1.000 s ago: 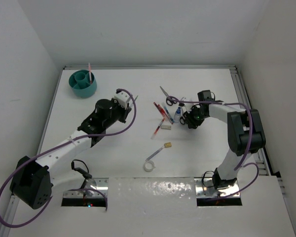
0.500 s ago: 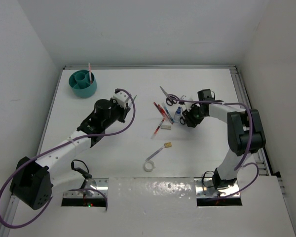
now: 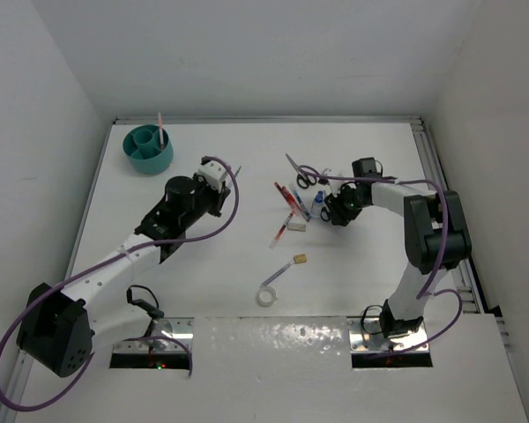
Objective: Sort the stationery into containers
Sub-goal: Close the pen cap on the pen.
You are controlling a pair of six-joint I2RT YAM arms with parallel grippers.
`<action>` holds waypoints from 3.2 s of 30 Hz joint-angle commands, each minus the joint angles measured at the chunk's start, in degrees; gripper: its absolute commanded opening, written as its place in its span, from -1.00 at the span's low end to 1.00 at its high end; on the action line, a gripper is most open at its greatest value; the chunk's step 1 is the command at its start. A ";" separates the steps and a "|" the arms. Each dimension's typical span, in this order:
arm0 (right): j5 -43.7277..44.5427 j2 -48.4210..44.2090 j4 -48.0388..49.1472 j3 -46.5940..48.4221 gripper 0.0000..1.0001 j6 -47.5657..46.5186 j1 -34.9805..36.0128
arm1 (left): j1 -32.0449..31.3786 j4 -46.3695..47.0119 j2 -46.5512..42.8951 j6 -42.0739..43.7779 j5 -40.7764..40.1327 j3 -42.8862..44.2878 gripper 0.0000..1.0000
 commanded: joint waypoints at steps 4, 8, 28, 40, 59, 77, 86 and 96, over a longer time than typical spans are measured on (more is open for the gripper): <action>-2.28 0.98 -0.53 2.42 -0.23 0.67 0.20 | 1.05 2.58 -1.52 0.45 -0.23 0.00 -1.00; -1.92 -0.34 -0.44 0.75 -0.29 0.49 0.03 | 1.40 2.75 -1.61 0.63 -0.41 -0.27 -1.00; 3.25 -3.94 -4.48 -2.24 -0.79 11.20 -0.85 | 1.58 3.81 -2.40 0.01 0.29 -0.97 -1.00; 18.47 -4.65 -4.66 -5.93 -0.49 27.65 0.82 | 1.49 3.90 -3.36 -0.34 0.29 -1.67 -1.00; 18.12 0.01 -7.64 -0.92 -0.61 25.54 0.99 | 2.02 3.89 -4.42 0.10 -0.67 -2.29 -1.00; 18.21 -1.31 -9.40 -2.33 -1.00 25.54 -0.24 | 2.11 4.42 -5.39 0.10 0.11 -2.29 -1.00; 17.85 -16.24 -3.97 0.74 -1.00 35.97 -1.55 | 1.67 8.46 -6.35 -0.95 11.35 -2.11 -1.00; 22.07 -33.30 9.66 3.38 -1.00 47.51 2.56 | -1.76 11.01 -6.80 -2.53 19.36 -1.59 -1.00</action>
